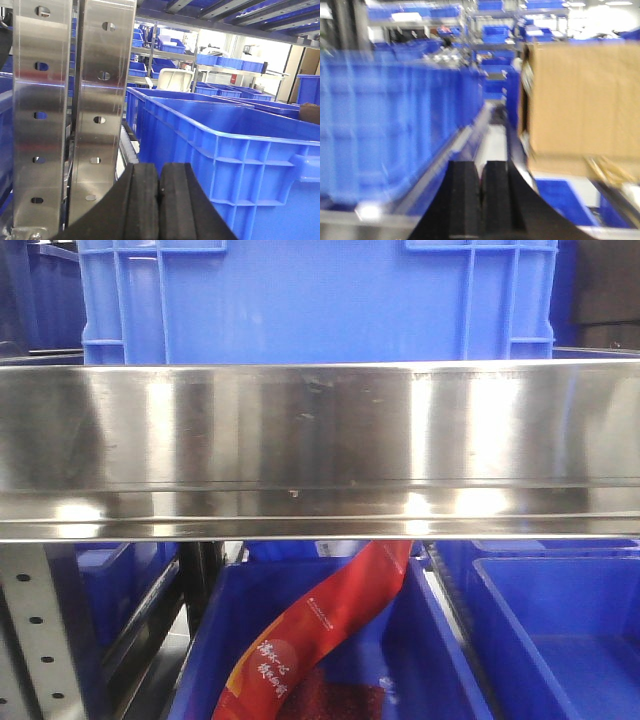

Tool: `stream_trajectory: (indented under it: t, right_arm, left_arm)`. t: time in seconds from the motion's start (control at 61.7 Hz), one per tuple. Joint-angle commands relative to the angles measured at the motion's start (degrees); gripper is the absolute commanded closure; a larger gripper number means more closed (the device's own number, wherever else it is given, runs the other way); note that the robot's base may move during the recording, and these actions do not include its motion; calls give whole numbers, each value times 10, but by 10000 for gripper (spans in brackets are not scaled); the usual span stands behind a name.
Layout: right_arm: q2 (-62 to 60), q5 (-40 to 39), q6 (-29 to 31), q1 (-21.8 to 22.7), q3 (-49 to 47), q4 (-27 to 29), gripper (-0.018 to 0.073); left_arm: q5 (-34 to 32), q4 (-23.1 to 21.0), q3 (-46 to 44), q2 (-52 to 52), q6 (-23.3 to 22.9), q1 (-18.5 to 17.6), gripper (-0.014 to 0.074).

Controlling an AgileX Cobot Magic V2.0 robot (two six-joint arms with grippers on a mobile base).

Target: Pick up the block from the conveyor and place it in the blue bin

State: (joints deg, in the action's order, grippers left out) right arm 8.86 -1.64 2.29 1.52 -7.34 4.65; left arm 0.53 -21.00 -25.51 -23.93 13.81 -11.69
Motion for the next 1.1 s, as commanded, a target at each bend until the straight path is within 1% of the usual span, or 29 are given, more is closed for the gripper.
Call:
stream_trajectory:
  t: [0.0,0.097,0.146,0.454,0.502,0.551,1.086]
  right_arm:
    - [-33,-10,3,14,34,-24,727]
    - [-71,-10,3,14,70,-24,727]
    - [-89,-13,3,14,73,-24,727]
    - [-89,-12,3,14,73,-11,727]
    - [-89,-12,-5,14,73,-9,727]
    - [-89,-14,-12,14,73,-9,727]
    - [-89,-14,-12,14,73,-9,727]
  left_arm:
    - [-14,-4,1,2,0,1,708]
    - [-14,-4,1,2,0,1,708]
    - [-14,-4,1,2,0,1,708]
    - [-16,-4,1,3,0,1,708]
    - [-16,-4,1,3,0,1,708]
    - [-16,-4,1,3,0,1,708]
    - [-16,-4,1,3,0,1,708]
